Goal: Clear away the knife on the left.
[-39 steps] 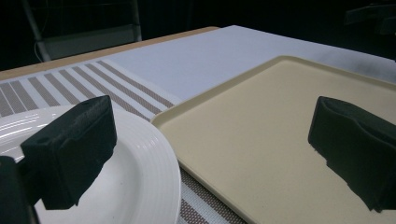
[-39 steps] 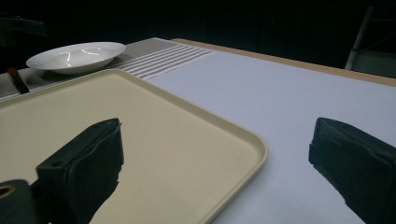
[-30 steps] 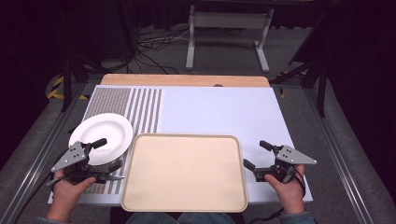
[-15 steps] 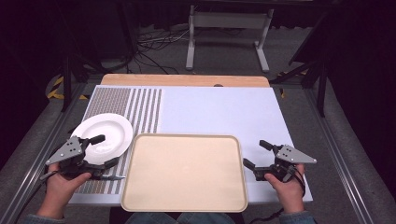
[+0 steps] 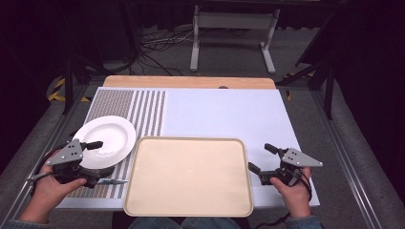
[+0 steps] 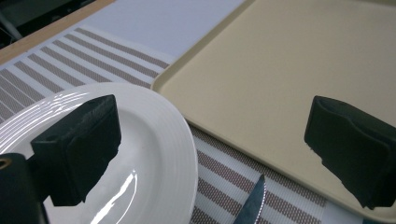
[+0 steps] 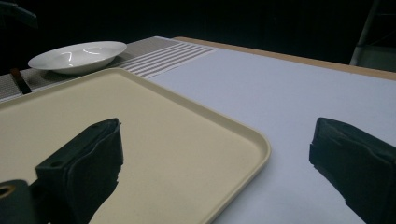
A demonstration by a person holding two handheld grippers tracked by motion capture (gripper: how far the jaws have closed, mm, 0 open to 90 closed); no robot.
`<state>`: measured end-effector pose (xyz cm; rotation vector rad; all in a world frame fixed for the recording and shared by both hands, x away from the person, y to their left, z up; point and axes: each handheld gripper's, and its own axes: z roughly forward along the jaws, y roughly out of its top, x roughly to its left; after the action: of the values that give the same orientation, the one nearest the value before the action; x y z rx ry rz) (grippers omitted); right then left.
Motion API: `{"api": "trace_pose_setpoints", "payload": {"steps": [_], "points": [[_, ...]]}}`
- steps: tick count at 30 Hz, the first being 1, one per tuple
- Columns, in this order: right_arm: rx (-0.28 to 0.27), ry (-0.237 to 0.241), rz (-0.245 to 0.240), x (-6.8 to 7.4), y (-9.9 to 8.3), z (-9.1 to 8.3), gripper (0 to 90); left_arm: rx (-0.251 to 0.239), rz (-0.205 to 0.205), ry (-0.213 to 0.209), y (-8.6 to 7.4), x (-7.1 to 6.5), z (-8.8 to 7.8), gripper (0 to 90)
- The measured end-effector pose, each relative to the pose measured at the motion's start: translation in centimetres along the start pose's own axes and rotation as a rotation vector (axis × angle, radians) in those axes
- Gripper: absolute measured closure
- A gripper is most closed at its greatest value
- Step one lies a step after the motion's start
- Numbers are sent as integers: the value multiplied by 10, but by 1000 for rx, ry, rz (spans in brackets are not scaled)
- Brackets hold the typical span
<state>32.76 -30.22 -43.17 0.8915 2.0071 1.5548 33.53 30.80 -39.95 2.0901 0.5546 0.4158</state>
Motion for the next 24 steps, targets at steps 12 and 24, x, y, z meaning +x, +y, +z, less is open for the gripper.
{"api": "trace_pose_setpoints", "payload": {"steps": [12, 24], "points": [[8, 5, -6, 0, 0, 1, 34, 144, 56, -3, 3, 2, -12, 51], [13, 11, -5, 1, -1, 2, 33, 276, 106, -10, 5, 4, -20, 57]]}}
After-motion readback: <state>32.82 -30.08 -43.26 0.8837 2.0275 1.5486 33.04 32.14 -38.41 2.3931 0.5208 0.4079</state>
